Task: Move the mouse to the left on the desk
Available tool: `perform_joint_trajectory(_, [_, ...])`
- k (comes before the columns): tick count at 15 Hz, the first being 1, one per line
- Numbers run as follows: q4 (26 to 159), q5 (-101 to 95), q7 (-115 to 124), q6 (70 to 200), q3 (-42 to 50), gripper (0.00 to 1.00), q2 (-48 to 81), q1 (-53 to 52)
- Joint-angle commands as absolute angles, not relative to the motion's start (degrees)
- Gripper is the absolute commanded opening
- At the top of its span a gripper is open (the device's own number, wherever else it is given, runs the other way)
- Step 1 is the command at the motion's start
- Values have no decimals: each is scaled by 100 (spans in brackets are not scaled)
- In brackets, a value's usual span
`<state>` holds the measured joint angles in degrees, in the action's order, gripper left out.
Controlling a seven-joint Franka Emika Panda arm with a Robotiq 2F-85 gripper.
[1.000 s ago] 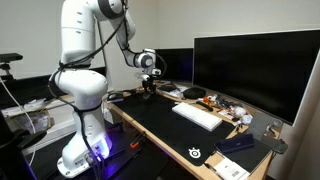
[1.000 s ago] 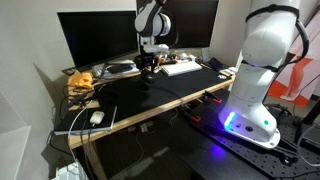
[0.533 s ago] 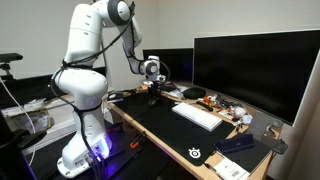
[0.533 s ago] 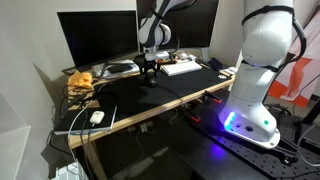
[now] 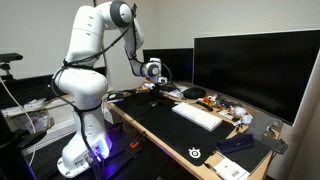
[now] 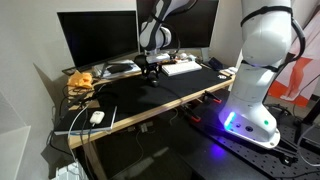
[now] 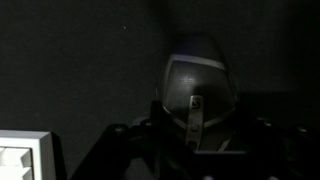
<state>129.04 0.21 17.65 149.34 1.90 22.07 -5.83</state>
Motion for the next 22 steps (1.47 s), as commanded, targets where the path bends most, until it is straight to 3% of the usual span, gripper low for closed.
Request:
perform_joint_trajectory(1, [12732, 29, 1806, 14718, 205, 47, 2246, -610])
perform_joint_trajectory(5, [12730, 30, 1774, 14616, 190, 49, 2187, -609])
perform_joint_trajectory(6, [12737, 21, 1763, 14589, 189, 80, 2166, -610])
perform_joint_trajectory(7, [12733, 5, 1763, 14535, 193, 93, 2147, -616])
perform_joint_trajectory(9, [12747, -12, 1748, 14454, 192, 99, 2101, -621])
perform_joint_trajectory(22, [13465, 11, 1074, 13777, 67, 100, 932, -445])
